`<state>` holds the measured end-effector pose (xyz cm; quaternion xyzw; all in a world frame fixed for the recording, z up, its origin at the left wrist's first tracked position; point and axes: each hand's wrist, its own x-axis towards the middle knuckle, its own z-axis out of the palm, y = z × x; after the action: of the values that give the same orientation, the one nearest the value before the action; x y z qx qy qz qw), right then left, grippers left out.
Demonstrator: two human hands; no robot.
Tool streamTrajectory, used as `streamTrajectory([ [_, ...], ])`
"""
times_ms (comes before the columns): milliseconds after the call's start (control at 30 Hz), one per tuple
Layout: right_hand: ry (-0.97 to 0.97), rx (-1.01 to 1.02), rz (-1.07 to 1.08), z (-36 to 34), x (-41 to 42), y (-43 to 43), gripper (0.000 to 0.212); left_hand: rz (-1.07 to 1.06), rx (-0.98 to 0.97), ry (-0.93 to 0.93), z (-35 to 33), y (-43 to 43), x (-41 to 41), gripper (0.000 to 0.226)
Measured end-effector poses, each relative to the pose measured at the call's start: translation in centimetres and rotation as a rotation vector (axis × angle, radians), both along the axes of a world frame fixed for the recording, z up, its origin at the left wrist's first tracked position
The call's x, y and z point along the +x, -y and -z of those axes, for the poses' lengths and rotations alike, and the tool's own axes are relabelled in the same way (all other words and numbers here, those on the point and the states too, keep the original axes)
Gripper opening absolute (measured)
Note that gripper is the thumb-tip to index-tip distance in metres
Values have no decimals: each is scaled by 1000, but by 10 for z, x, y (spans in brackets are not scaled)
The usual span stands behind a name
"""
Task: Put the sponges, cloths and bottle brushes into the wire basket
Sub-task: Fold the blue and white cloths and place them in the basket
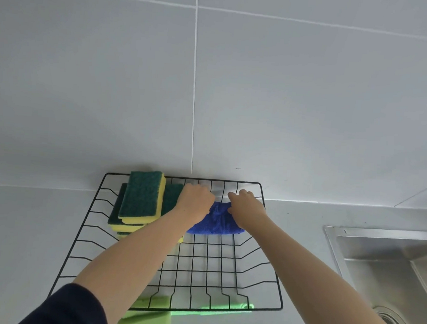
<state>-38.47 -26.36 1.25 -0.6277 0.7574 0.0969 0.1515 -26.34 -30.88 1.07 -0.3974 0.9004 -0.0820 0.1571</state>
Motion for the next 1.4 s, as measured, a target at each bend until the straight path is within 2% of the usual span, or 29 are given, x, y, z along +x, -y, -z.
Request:
streamTrajectory([
  [100, 125, -4, 58, -16, -1, -9, 35, -30, 110, -135, -16, -5, 8, 32],
  [267, 264, -40, -3, -45, 5, -42, 58, -63, 247, -342, -64, -23, 39, 41],
  [433, 375, -170, 32, -71, 38, -89, 66, -90, 185, -456, -105, -57, 102, 50],
  [567, 363, -167, -75, -77, 76, -120, 68, -208, 191, -507, -116, -89, 164, 55],
  [700, 443, -157, -135, -80, 125, -147, 70, -309, 213, -526, -112, -123, 222, 59],
  [1133, 405, 60, -532, -52, 276, -186, 76, -803, 349, -519, -68, -238, 385, 67],
  [1400, 450, 281, -670, -15, 348, -202, 78, -1112, 540, -531, -8, -304, 405, 90],
])
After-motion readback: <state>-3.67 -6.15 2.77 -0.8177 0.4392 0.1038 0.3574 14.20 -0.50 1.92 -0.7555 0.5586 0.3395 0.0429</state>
